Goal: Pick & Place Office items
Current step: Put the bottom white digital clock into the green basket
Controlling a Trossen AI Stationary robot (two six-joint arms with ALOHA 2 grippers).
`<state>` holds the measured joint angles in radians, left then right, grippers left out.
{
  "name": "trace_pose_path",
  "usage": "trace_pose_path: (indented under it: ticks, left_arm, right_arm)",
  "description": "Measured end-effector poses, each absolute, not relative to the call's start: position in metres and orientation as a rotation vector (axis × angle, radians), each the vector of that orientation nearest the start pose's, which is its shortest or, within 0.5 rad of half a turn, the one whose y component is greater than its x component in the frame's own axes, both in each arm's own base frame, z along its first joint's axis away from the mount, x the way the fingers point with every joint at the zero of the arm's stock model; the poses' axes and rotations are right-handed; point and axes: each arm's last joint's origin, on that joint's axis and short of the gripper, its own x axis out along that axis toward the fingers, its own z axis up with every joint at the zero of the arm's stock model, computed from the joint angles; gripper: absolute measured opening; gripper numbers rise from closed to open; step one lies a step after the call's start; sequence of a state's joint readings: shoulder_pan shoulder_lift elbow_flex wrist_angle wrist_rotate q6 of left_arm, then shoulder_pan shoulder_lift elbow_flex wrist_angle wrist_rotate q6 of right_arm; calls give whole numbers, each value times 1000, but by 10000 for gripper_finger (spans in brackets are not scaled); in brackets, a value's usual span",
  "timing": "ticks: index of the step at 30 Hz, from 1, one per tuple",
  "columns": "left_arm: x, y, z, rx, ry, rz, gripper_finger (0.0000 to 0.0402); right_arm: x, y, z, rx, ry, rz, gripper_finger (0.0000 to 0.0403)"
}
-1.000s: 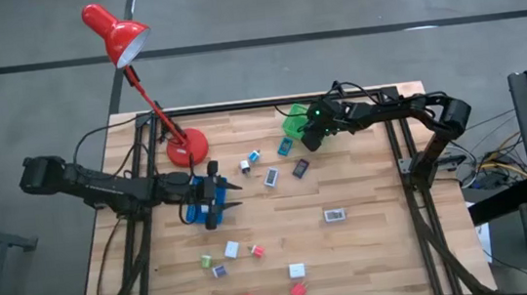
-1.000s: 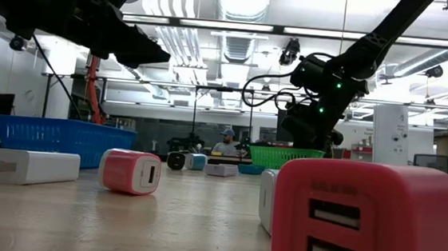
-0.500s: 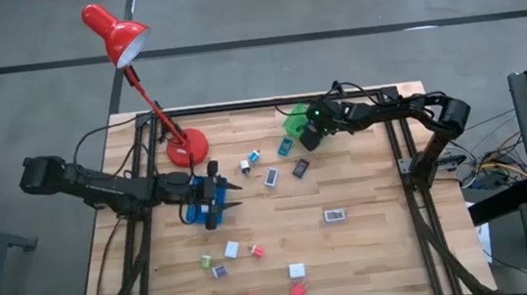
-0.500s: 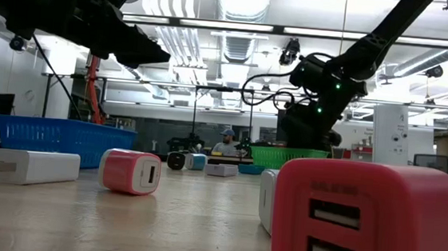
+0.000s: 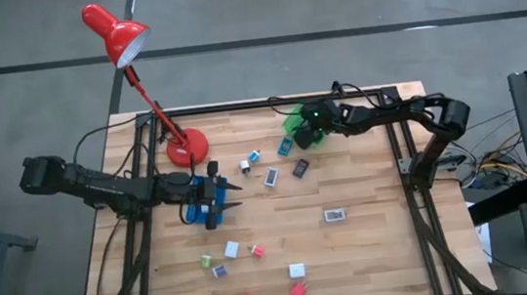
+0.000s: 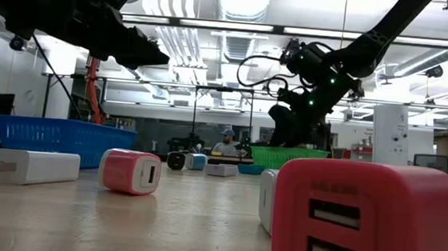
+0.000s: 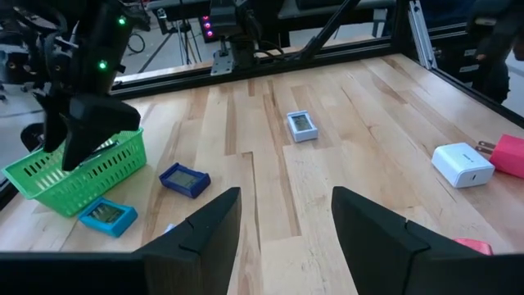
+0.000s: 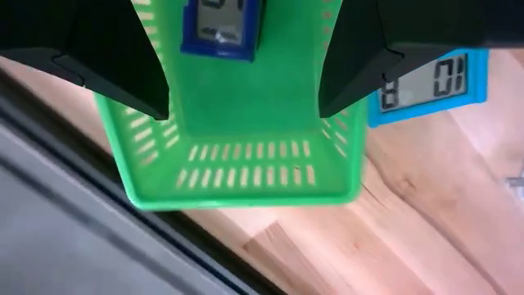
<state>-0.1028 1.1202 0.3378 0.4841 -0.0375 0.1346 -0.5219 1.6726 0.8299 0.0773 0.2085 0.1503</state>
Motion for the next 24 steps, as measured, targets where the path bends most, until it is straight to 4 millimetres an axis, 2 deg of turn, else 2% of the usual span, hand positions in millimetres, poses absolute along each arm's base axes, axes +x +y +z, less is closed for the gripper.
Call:
trace_pose_path:
  ticks: [15,24]
  left_arm:
    - [212,-21,182,154,299,-85,195]
    - [212,-21,182,155,300,-85,195]
  right_arm:
    - [311,-142,185,29,431,-651,274]
    - [318,-118,188,-35,285,-540,277]
